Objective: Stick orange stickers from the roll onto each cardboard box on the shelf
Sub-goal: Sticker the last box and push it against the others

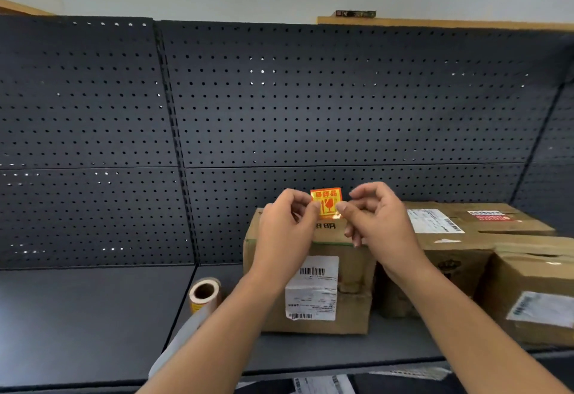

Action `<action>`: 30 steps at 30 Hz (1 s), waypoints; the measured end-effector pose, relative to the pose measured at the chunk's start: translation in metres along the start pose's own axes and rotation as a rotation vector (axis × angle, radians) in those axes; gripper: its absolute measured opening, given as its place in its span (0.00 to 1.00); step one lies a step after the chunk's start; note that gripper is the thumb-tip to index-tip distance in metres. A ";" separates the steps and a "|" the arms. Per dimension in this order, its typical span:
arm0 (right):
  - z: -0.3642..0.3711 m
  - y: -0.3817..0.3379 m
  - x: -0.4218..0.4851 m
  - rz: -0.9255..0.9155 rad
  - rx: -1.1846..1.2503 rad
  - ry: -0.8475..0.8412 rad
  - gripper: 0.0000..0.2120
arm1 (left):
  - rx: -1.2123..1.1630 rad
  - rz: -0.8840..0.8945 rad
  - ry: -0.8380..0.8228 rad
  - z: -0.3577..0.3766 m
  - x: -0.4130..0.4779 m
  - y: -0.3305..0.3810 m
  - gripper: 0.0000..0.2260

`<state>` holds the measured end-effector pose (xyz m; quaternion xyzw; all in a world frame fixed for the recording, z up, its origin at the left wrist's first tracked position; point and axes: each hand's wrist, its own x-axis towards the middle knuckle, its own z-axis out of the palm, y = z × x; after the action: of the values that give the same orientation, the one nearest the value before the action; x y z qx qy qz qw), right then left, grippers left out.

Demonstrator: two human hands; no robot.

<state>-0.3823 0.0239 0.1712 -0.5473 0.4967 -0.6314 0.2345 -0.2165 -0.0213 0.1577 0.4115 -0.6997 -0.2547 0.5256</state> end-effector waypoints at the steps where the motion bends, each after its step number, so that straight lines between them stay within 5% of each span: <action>1: -0.008 0.004 0.005 -0.005 -0.037 0.016 0.12 | 0.025 0.006 -0.029 0.009 0.005 0.001 0.04; 8: -0.049 0.034 0.018 0.123 -0.225 0.025 0.07 | 0.293 -0.060 -0.170 0.056 0.028 -0.004 0.08; 19: -0.050 0.051 0.023 0.236 -0.249 -0.019 0.03 | 0.315 -0.216 -0.281 0.069 0.034 -0.017 0.08; 30: -0.049 0.052 0.022 0.232 -0.381 -0.068 0.06 | 0.474 -0.166 -0.294 0.070 0.025 -0.013 0.07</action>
<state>-0.4469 0.0035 0.1401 -0.5419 0.6584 -0.4761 0.2149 -0.2816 -0.0544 0.1382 0.5376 -0.7721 -0.1830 0.2851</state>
